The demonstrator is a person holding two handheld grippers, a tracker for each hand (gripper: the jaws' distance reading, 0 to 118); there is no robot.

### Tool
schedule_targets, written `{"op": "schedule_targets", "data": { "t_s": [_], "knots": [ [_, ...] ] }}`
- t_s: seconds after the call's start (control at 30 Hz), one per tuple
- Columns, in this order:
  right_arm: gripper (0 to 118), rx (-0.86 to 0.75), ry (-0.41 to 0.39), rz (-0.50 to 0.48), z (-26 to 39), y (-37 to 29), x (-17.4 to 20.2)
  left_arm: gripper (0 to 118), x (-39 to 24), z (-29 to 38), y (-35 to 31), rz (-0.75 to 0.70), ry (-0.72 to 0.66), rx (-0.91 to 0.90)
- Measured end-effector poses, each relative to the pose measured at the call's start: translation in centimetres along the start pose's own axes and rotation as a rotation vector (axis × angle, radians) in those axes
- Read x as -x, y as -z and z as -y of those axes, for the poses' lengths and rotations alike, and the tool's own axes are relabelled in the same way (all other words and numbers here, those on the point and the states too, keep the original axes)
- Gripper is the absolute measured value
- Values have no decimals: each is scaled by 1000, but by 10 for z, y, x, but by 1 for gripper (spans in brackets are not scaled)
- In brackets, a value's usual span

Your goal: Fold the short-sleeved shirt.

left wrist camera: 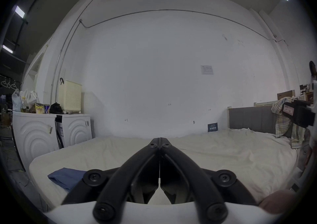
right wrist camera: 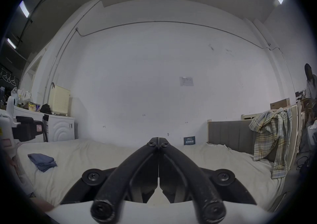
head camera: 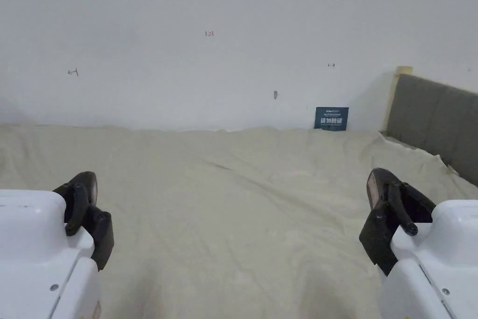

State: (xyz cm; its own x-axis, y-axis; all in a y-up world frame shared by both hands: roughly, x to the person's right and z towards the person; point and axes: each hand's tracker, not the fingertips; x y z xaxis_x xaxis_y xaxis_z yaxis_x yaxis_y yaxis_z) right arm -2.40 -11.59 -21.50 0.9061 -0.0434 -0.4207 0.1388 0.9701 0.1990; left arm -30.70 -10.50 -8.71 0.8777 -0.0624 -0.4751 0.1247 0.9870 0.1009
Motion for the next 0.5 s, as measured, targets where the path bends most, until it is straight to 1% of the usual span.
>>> {"op": "schedule_targets", "data": {
  "t_s": [0.17, 0.2, 0.23, 0.27, 0.3, 0.33, 0.37, 0.43, 0.5],
  "knots": [
    [1, 18, -8, 32, -2, -9, 0, 1, 2, -2, -9, -12, -23, 8],
    [17, 15, -4, 32, -3, -11, -1, 12, 3, -3, -11, 1, -45, 9],
    [43, 15, -1, 29, -4, -12, -1, 34, 4, -3, -12, 11, -60, 10],
    [75, 23, 0, 28, -6, -13, -2, 64, 4, -3, -12, 16, -65, 18],
    [107, 35, 0, 32, -7, -13, -2, 103, 4, -3, -12, 16, -68, 23],
    [113, 37, -2, 51, -6, -14, -1, 118, 4, -2, -12, 13, -71, 34],
    [113, 24, -2, 64, -6, -18, -1, 118, 3, 4, -15, 18, -81, 79],
    [113, 32, -1, 68, -4, -20, -4, 118, 1, 3, -21, 8, -66, 21],
    [113, 42, -5, 71, -2, -21, -4, 118, -2, 5, -22, 7, -52, 27]
  ]
}}
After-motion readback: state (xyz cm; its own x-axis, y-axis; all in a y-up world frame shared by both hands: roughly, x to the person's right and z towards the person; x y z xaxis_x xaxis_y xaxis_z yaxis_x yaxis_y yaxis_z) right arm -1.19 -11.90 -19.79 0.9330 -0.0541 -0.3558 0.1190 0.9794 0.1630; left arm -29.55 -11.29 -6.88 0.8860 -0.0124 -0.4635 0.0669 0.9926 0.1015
